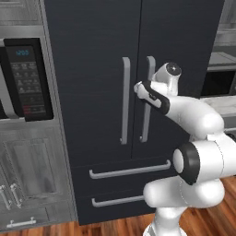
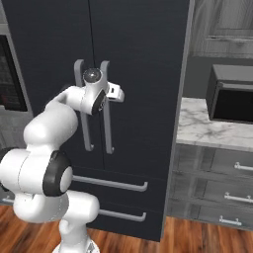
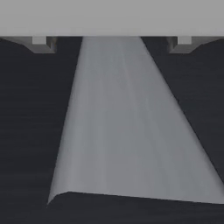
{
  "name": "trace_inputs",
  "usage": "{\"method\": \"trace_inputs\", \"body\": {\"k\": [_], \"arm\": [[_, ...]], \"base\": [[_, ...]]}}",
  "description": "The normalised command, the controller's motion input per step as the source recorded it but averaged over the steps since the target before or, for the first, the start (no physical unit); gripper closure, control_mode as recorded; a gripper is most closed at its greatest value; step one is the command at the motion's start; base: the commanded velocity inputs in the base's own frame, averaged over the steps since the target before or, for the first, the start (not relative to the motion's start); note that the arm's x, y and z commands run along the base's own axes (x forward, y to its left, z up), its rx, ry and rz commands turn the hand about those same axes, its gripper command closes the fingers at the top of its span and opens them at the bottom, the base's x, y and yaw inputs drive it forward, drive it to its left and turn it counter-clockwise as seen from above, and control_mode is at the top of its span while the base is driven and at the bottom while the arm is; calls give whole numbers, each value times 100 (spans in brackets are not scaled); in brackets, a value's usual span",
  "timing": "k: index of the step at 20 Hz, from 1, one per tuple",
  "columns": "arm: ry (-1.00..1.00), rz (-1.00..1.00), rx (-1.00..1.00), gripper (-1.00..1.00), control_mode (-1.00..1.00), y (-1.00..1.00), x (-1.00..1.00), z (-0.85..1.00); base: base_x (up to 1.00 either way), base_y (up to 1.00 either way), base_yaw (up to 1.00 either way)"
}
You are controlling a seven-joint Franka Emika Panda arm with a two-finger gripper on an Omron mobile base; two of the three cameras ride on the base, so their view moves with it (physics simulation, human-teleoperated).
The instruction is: Retrieve the sausage and cheese from the fridge and place them on the cutting board on the counter.
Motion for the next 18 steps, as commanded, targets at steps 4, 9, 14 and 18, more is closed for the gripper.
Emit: {"method": "trace_inputs", "body": {"k": [4,9,14,18], "arm": [[-1,0,0,-100,-100,0,37,-21],[-6,0,0,100,-100,0,33,-23],[-29,0,0,100,-100,2,29,-15],[-11,0,0,100,-100,0,11,-14]], "base": [[0,0,0],[0,0,0],[0,0,0],[0,0,0]]}}
